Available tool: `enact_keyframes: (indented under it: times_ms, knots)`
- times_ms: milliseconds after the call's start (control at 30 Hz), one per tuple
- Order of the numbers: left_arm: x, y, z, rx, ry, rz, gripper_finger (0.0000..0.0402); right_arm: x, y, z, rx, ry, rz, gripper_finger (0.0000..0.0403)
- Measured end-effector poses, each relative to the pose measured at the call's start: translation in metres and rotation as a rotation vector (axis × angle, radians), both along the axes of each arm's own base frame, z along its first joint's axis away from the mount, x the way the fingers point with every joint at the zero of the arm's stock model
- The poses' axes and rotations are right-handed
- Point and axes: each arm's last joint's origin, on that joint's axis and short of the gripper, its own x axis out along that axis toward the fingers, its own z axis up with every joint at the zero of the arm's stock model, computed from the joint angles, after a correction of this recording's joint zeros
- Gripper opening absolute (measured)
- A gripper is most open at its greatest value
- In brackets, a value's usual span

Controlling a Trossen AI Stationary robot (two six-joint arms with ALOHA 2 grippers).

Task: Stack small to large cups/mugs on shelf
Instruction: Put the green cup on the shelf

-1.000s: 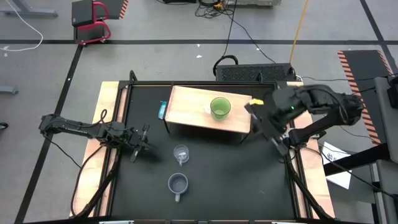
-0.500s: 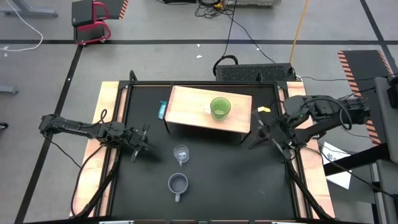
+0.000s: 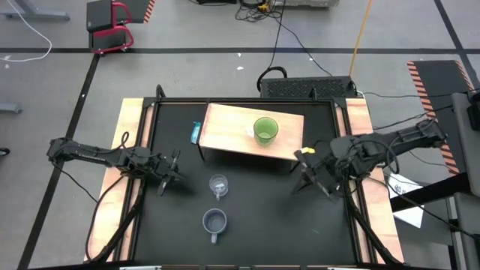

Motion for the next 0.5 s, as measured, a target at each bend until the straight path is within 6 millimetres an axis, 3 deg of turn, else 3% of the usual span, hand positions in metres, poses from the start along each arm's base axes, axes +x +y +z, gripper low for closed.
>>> enact_keyframes:
  times_ms: [500]
  knots:
    - [0.000, 0.000, 0.000, 0.000, 0.000, 0.001, 0.0033, -0.002, 0.013, -0.071, 0.035, -0.029, 0.059, 0.0000]
